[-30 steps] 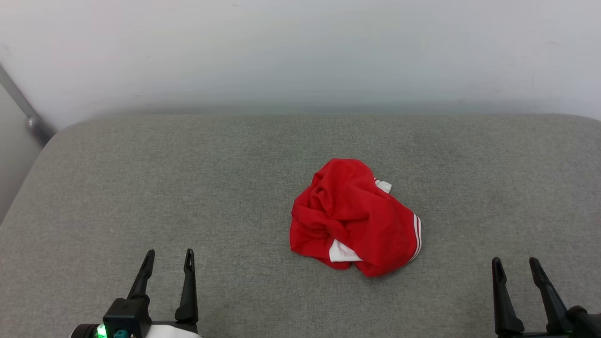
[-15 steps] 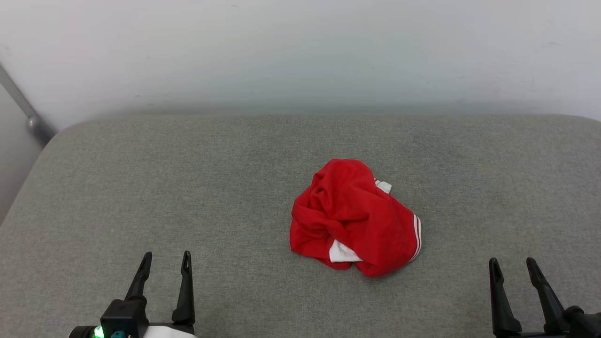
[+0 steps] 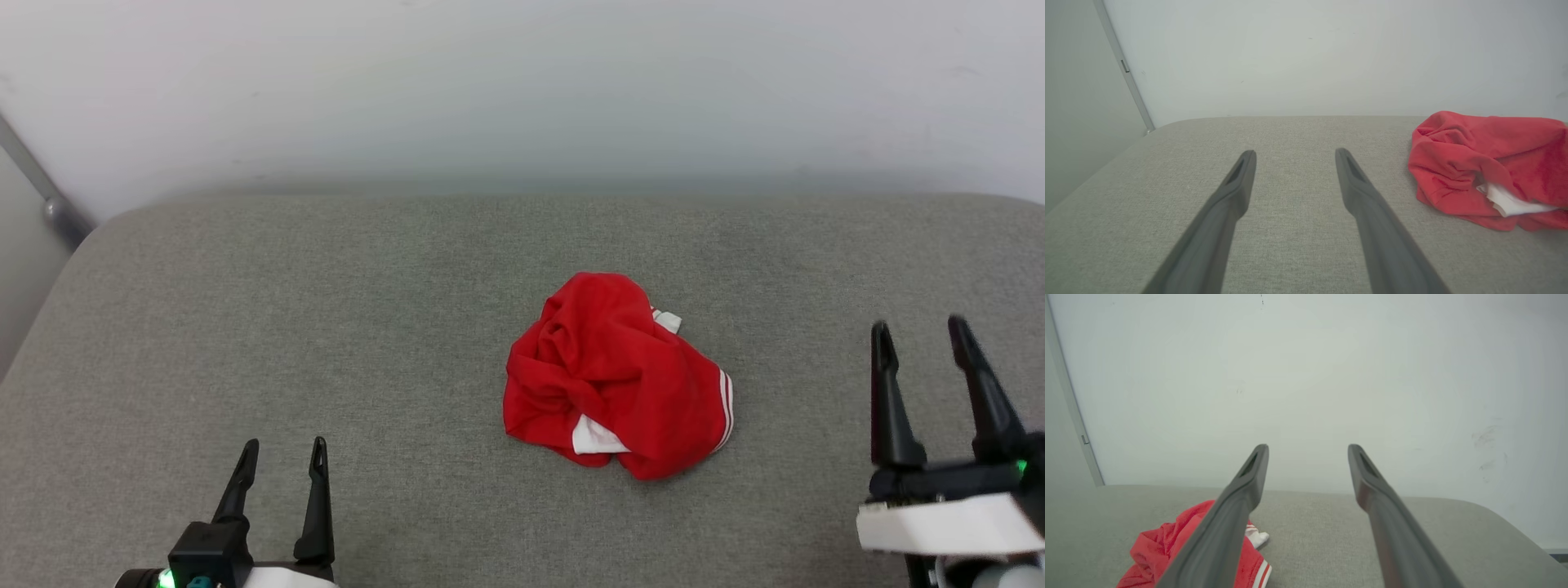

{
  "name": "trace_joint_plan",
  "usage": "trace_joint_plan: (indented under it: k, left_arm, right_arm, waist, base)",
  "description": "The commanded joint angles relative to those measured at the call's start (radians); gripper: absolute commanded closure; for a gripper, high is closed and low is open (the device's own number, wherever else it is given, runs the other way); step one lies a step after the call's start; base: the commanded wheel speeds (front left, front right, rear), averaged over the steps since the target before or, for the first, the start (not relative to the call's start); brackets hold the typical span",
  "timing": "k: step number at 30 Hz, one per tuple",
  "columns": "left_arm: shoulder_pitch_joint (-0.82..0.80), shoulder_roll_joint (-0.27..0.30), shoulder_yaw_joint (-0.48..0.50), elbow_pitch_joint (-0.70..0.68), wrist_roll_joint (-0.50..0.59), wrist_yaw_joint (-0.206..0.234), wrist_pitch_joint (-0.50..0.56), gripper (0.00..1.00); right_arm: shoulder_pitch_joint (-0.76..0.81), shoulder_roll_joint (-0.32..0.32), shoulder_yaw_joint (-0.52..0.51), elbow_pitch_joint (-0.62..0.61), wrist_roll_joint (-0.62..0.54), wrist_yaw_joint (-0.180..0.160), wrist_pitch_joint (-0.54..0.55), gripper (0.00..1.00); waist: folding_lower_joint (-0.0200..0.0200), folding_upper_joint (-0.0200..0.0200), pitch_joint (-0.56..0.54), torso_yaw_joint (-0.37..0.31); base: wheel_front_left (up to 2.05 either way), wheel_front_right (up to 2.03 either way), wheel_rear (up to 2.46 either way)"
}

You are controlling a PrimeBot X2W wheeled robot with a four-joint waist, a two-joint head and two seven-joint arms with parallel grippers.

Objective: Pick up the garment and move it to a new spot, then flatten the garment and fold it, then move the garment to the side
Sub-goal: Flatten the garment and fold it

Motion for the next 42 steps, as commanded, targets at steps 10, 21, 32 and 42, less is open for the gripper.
trace_joint_plan:
  k: [10,21,32,42]
  left_arm:
    - [-0.044,-0.005,0.029,-0.018,0.007,-0.013,-0.003,0.0]
    - [-0.09,-0.008,0.048,-0.029,-0.003,-0.019,-0.003,0.0]
    - [-0.15,-0.011,0.015,-0.058,-0.031,-0.013,-0.003,0.0]
    - [-0.188,-0.011,-0.009,-0.072,-0.054,0.006,-0.003,0.0]
  right_arm:
    - [-0.411,-0.172,0.208,0.186,0.009,0.0,0.047,0.0]
    - [-0.779,-0.489,0.767,0.298,0.338,0.0,0.646,0.0]
    - [-1.009,-0.594,1.158,0.342,0.607,0.0,1.055,0.0]
    - [-0.968,-0.582,1.327,0.457,0.693,0.0,1.035,0.0]
  waist:
    - [0.0,-0.0001,0.069,0.01]
    - [0.0,-0.0001,0.146,0.038]
    - [0.0,-0.0001,0.263,0.097]
    - [0.0,-0.0001,0.337,0.131]
  base:
    - [0.0,0.0,0.0]
    - [0.0,0.0,0.0]
    - [0.0,0.0,0.0]
    - [0.0,0.0,0.0]
